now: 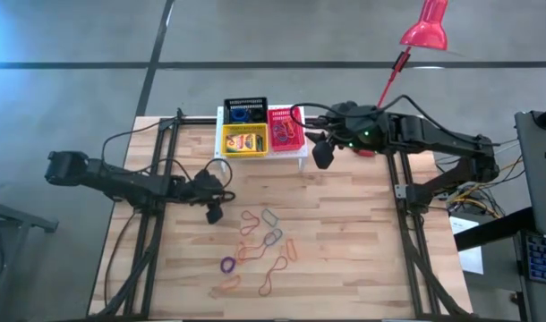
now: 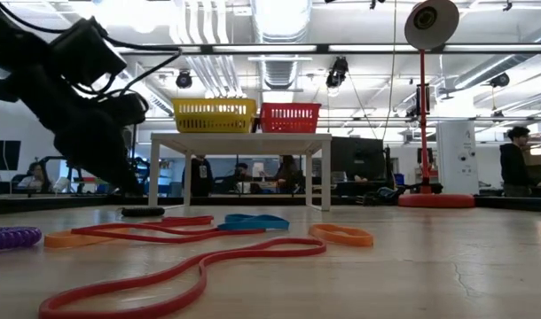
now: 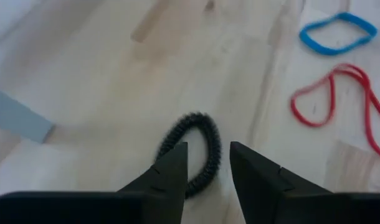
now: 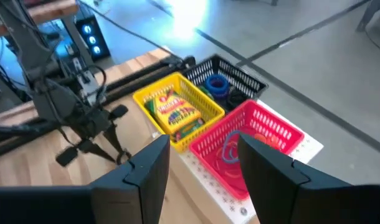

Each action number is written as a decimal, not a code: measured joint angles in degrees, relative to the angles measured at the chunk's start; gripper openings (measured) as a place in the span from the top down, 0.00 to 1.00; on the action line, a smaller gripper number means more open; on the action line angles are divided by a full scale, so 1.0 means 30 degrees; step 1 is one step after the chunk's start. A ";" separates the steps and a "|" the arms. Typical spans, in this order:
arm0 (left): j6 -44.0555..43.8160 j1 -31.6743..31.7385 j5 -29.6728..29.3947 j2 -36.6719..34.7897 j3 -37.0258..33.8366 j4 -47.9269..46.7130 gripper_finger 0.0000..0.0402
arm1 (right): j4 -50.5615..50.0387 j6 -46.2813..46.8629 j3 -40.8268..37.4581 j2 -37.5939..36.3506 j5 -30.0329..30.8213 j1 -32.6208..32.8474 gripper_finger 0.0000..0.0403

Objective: Pick & Place Office Desk Supplies
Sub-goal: Put the black spring keychain into the black basket on the shelf

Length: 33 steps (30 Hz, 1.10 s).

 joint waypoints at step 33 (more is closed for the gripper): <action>0.0052 -0.0095 0.5018 0.3583 0.1650 0.0490 0.96 | 0.0901 0.0014 0.0000 0.0029 -0.0160 0.0007 0.55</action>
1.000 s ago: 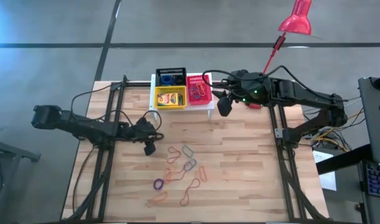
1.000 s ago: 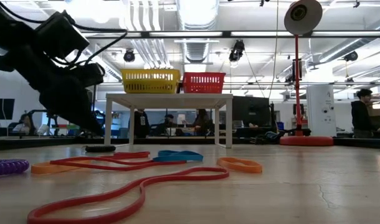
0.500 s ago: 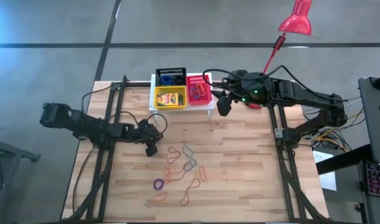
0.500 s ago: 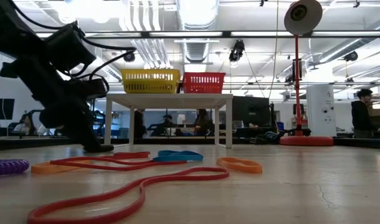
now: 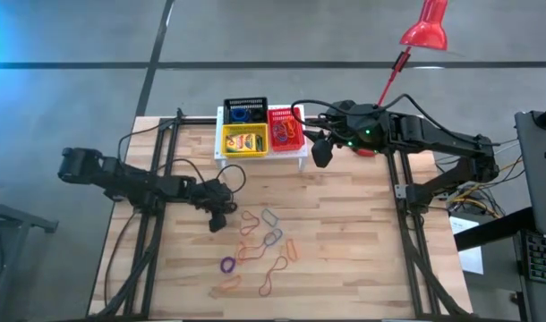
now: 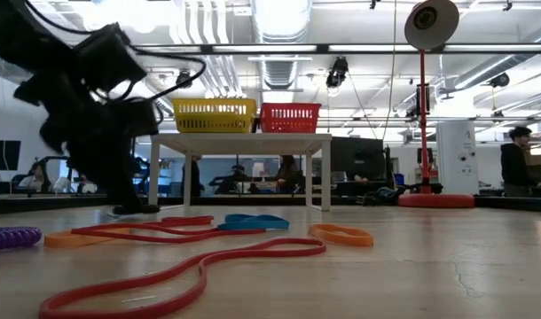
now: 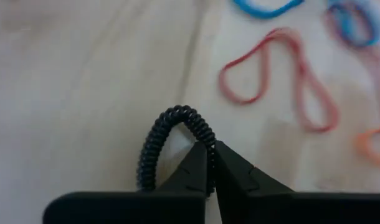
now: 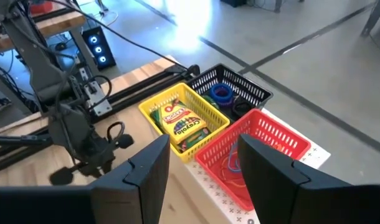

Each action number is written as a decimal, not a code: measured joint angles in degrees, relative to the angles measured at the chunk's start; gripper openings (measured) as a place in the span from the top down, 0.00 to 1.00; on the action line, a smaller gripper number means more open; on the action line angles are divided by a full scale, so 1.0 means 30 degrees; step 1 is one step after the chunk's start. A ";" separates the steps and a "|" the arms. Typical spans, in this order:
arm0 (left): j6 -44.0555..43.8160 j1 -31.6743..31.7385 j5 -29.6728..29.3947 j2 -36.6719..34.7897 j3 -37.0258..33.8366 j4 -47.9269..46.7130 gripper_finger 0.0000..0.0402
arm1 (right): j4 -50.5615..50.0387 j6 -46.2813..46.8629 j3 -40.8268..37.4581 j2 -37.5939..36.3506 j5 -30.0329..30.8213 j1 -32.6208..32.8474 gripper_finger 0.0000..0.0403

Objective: Pick & Place Office Desk Supplies
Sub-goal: Put the black spring keychain into the black basket on the shelf

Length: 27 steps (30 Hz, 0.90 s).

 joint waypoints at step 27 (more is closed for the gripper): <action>0.1934 0.2633 0.5867 0.0103 1.8671 -0.8956 0.97 | -0.0728 -0.2910 0.0000 -0.0339 0.0017 0.0074 0.55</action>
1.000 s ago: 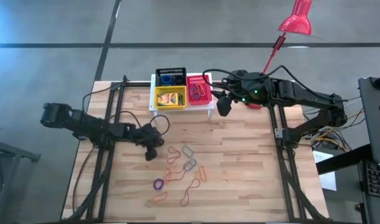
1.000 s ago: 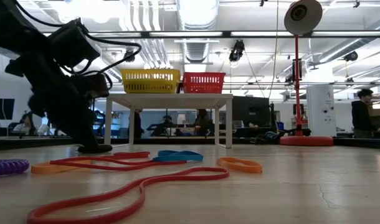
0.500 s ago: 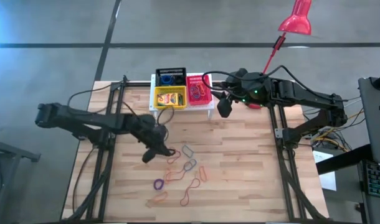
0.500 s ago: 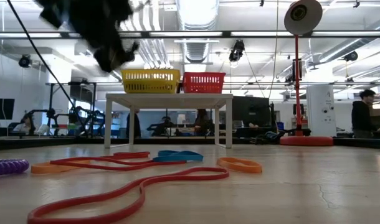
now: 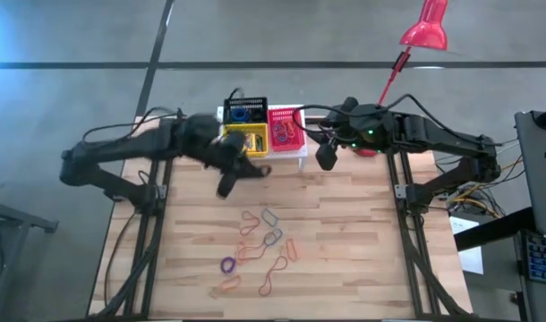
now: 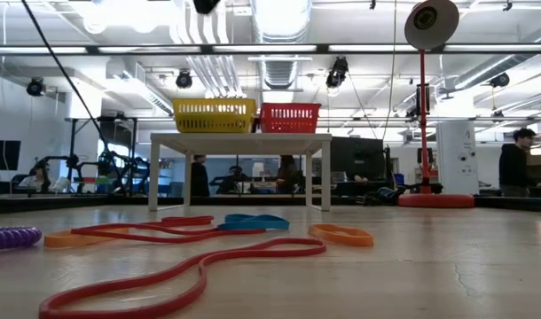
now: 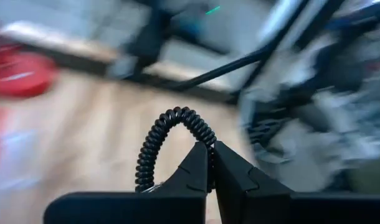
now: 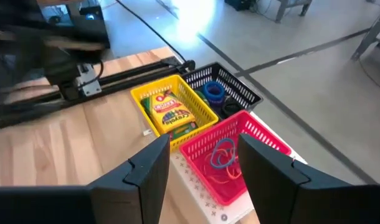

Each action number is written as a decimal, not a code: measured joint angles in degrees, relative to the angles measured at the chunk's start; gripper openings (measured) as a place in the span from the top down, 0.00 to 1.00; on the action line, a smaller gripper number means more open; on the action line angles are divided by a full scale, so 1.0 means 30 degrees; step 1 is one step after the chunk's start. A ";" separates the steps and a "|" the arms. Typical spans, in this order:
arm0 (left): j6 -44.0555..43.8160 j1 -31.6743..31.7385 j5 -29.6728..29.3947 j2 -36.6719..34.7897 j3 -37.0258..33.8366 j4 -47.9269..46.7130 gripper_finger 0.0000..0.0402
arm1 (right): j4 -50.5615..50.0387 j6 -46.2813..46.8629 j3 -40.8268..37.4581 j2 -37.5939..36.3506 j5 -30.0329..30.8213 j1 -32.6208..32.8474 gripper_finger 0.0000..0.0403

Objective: Pick & Place Office Desk Supplies
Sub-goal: Put the black spring keychain into the black basket on the shelf

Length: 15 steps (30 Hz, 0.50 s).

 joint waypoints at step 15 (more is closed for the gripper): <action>0.3820 1.0034 -0.2483 0.7552 0.7230 -0.7133 0.95 | -0.0314 0.2990 0.0000 -0.2182 0.0148 0.0120 0.55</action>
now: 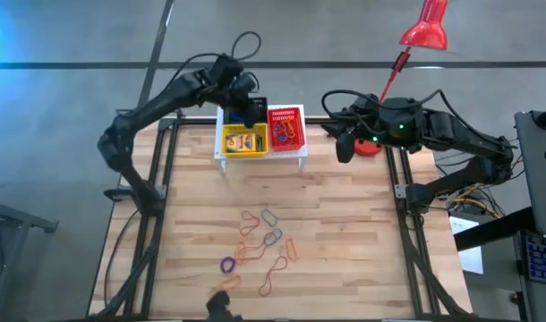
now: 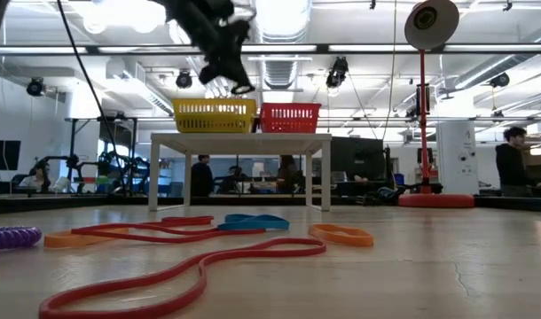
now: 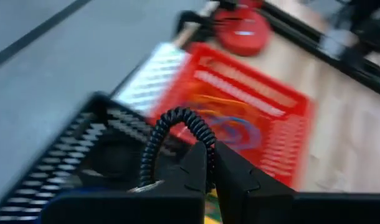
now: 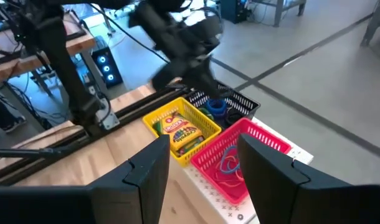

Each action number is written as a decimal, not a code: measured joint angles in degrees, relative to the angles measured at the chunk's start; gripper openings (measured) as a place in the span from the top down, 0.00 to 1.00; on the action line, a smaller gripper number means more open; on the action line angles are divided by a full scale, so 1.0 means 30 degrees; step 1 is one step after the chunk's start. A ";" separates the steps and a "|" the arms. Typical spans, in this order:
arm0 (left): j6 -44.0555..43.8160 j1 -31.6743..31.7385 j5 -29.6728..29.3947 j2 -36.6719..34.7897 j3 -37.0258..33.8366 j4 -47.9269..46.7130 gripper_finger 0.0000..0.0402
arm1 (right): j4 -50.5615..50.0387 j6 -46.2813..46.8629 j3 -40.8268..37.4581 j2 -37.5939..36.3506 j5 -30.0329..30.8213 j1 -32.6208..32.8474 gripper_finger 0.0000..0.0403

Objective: Pick & Place Office Desk Supplies
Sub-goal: Put the black spring keychain into the black basket on the shelf

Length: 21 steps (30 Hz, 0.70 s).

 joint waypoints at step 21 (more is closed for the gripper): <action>0.0138 0.1409 -0.1435 0.2917 -0.0069 0.0016 0.84 | 0.0102 0.0545 0.0000 0.0612 0.0556 0.0775 0.55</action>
